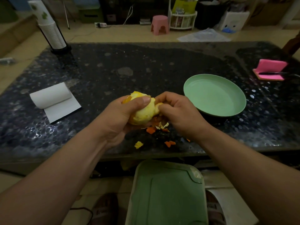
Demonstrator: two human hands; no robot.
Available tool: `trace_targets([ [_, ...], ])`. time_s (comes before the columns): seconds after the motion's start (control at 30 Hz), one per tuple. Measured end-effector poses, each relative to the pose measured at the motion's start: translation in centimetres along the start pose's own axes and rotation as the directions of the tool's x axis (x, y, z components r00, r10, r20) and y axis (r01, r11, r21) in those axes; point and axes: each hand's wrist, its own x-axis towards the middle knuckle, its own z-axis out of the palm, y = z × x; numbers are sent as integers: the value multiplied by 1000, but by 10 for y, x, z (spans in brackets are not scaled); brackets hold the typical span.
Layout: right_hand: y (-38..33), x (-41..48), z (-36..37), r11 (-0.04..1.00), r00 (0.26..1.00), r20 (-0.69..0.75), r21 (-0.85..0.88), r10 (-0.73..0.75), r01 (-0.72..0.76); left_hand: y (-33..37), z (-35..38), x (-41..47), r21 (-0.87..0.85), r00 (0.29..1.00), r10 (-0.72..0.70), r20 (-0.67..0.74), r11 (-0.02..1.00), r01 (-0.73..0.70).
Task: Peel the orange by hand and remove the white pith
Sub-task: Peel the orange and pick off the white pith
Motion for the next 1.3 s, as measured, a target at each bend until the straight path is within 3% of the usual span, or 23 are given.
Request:
trace_targets([
  [0.2,1,0,6,953,983,89,243,162,-180,5,-7,3,-1,1000,-20,-4,1000,20],
  [0.37,-2,-1,11,939,964,92,220,249,-263,-4,-4,4,225,994,74,-84,973,-54],
  [0.53,-7,-8,10,828,910,168,376,379,-415,-9,-4,3,496,981,174,-82,861,-111],
  [0.63,-8,-10,8,840,921,112,381,372,-386,-6,-2,3,536,978,190,-88,837,-114],
  [0.8,-12,-13,6,839,907,157,345,391,-422,-7,7,2,343,974,161,-158,934,-98],
  [1.0,-16,-14,-4,864,916,127,302,382,-402,-5,9,0,566,988,155,3,814,-130],
  [1.13,-17,-15,-5,873,929,188,324,319,-365,-10,7,3,598,968,250,-34,781,-180],
  [1.3,-9,-10,-1,936,957,93,203,274,-287,-10,4,4,593,968,248,-31,784,-182],
])
